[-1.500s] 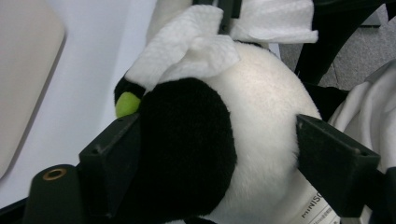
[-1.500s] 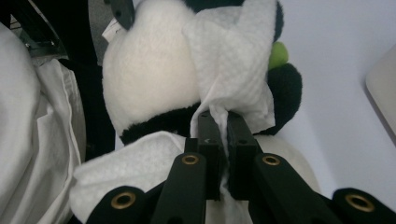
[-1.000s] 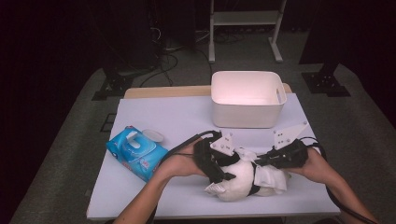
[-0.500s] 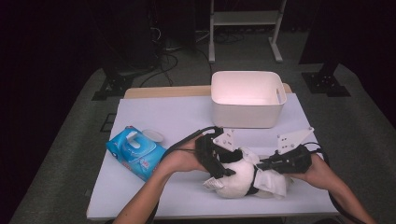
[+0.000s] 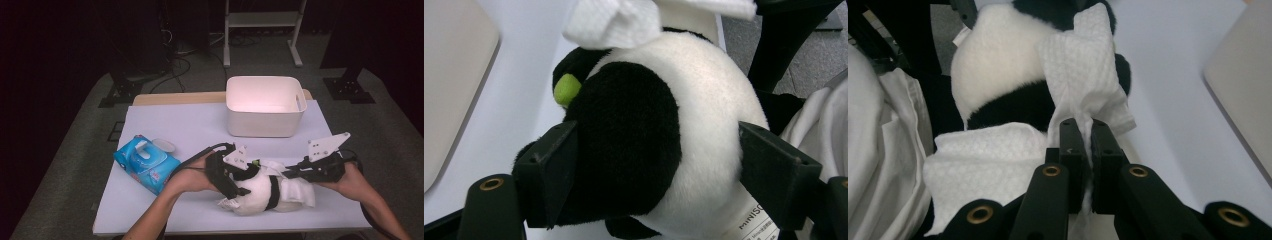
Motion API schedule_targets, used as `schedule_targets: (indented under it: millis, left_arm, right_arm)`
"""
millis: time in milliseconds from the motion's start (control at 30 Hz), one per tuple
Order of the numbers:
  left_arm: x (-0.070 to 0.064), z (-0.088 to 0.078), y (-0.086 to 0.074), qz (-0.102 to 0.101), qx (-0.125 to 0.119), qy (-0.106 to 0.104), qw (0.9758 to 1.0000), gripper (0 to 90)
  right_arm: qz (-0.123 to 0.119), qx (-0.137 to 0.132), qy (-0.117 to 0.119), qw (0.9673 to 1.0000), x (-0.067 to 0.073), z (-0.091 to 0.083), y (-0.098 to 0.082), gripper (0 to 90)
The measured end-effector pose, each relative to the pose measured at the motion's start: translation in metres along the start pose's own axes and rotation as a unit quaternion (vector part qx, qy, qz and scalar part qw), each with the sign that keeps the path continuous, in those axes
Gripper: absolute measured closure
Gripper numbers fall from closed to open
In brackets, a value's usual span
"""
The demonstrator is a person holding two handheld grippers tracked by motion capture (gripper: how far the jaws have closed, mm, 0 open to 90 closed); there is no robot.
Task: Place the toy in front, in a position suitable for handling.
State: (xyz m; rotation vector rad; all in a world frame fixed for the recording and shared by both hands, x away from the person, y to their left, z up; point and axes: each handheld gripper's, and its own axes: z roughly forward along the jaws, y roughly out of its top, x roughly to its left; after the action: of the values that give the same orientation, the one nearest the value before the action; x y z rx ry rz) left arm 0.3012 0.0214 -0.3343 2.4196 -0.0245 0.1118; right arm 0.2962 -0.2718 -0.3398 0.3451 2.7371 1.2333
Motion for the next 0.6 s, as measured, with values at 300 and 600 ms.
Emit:
schedule_targets:
  millis: [300, 600]
  left_arm:
    - [0.003, -0.002, 0.002, -0.001, -0.008, 0.005, 1.0, 20.1]
    - [0.009, -0.008, 0.005, -0.023, -0.015, 0.002, 0.9996, 19.0]
  right_arm:
    - [0.051, -0.007, -0.003, 0.9987, -0.01, -0.016, -0.028, 86.1]
    - [0.055, -0.007, 0.025, 0.9981, 0.0, -0.012, -0.032, 86.2]
